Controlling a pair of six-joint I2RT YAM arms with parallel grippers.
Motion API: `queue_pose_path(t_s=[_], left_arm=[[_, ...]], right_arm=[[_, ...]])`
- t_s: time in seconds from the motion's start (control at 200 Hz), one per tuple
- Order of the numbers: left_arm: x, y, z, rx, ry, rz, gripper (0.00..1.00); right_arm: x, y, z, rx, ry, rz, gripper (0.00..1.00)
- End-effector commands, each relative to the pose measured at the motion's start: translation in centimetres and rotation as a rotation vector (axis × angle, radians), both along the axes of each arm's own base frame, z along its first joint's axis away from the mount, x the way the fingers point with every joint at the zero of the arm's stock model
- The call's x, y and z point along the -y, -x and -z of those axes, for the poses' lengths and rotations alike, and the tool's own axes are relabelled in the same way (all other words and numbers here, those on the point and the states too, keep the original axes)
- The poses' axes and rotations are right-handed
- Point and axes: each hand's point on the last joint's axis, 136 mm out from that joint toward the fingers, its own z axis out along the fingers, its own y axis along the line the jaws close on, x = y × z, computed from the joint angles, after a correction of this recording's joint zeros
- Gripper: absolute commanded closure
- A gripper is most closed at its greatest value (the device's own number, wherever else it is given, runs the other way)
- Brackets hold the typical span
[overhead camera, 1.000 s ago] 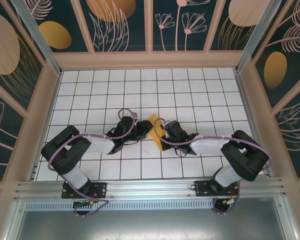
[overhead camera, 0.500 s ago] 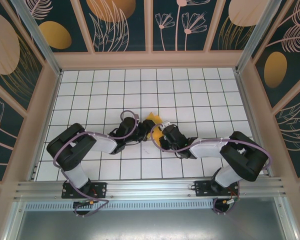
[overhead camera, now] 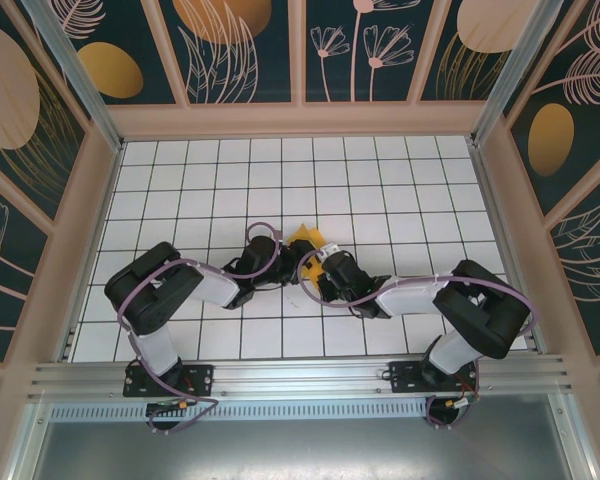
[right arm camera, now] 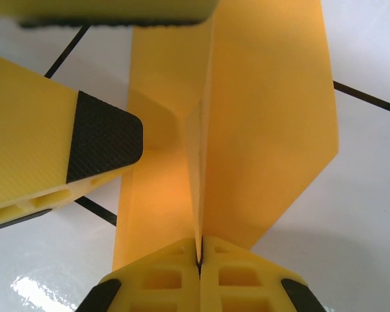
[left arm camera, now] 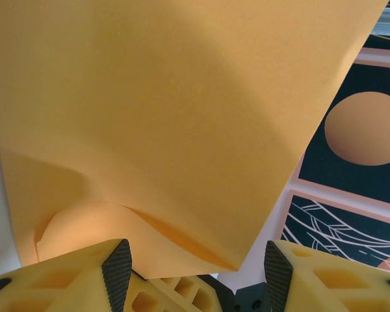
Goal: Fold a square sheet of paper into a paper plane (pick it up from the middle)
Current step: Fourth fold the wing at the center of the table.
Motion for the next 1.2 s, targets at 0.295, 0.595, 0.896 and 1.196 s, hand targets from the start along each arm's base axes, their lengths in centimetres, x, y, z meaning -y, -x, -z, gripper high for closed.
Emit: queue_pose_path(t_s=[0.295,0.595,0.896,1.196], left_arm=[[0.9,0.5,-0.7,-0.001,0.066,0.021,0.47],[1.0,0.4,-0.9,0.004,0.076,0.019,0.48],[1.2,0.5,-1.0,0.005,0.090,0.029,0.46],[1.4,0.4,-1.2,0.009,0.091,0.035,0.41]], right_arm=[[-0.8,0.1,-1.0,0.061,-0.031,-0.028,0.88],[0.3,0.3,-2.3,0.118,-0.070,-0.002,0.85],[1.3,-0.1,-1.8,0.149,-0.021,0.018,0.96],[0.6,0.1,-1.6,0.155,-0.023,-0.016,0.98]])
